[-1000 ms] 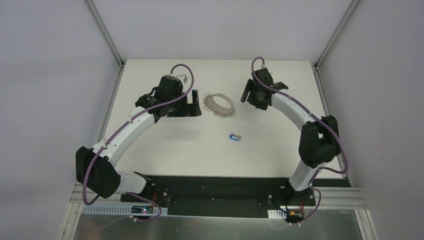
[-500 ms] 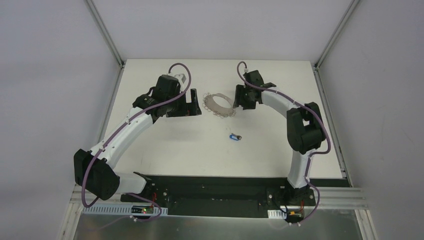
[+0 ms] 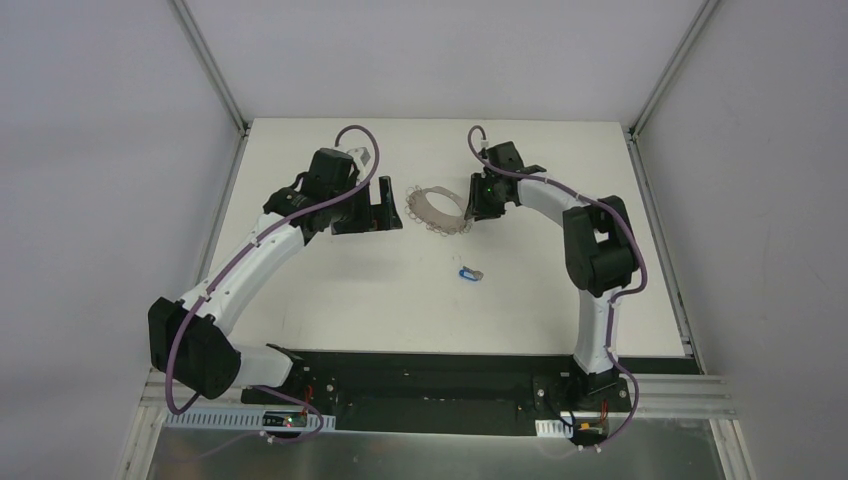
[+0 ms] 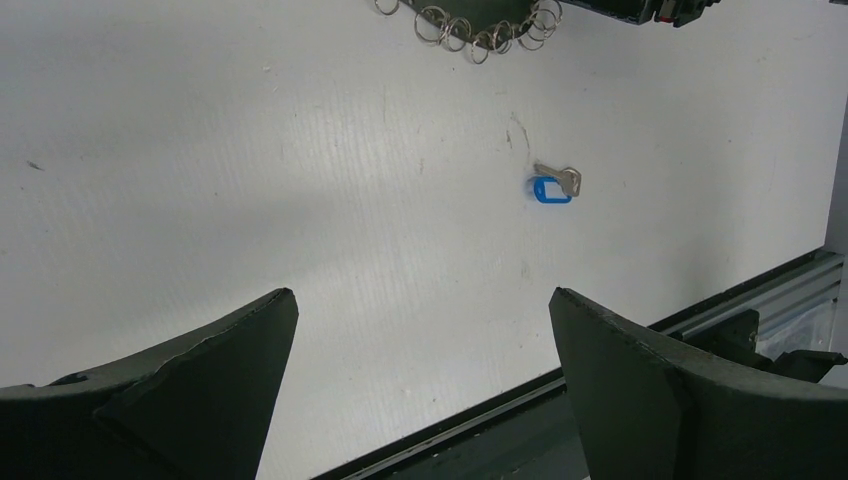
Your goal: Put the keys on the keyring
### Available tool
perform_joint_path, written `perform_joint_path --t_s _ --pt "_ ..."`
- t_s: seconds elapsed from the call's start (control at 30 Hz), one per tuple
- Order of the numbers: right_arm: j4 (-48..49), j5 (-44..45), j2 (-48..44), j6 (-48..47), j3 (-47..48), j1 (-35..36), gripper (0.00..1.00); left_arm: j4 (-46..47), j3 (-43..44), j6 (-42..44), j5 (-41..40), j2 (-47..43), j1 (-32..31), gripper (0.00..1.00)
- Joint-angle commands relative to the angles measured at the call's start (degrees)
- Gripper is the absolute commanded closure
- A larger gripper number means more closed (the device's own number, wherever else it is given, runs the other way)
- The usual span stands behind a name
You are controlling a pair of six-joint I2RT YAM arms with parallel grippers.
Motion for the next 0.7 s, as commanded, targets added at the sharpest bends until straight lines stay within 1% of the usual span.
perform_joint_path --t_s 0.0,0.13,0.23,0.3,0.37,0.43,0.67 --pt "0.87 -2.24 1.09 -1.0 2.65 -0.05 0.68 0.09 0.13 -0.96 1.92 0.33 1.06 0.0" --pt "1.11 -2.68 1.54 -0.81 2.86 -0.03 0.75 0.09 0.13 -1.13 2.37 0.58 1.36 0.0" --pt "1.34 -2.61 1.67 -0.73 2.88 0.01 0.79 0.1 0.08 -1.29 2.65 0.87 1.55 0.0" --pt "1.34 -2.67 1.78 -0.65 3.06 0.0 0.82 0.09 0.13 -1.39 2.92 1.11 1.68 0.0" --pt "1.47 -2.67 1.72 -0.49 3.01 -0.02 0.89 0.09 0.14 -1.37 3.06 1.29 1.79 0.0" --pt "1.83 -2.46 1.3 -0.4 2.67 0.08 1.0 0.16 0.13 -1.4 3.28 1.35 1.81 0.0" --pt "5.32 -0.29 -3.14 -1.62 -1.7 1.87 1.0 0.25 0.37 -0.99 4.81 1.41 2.06 0.0"
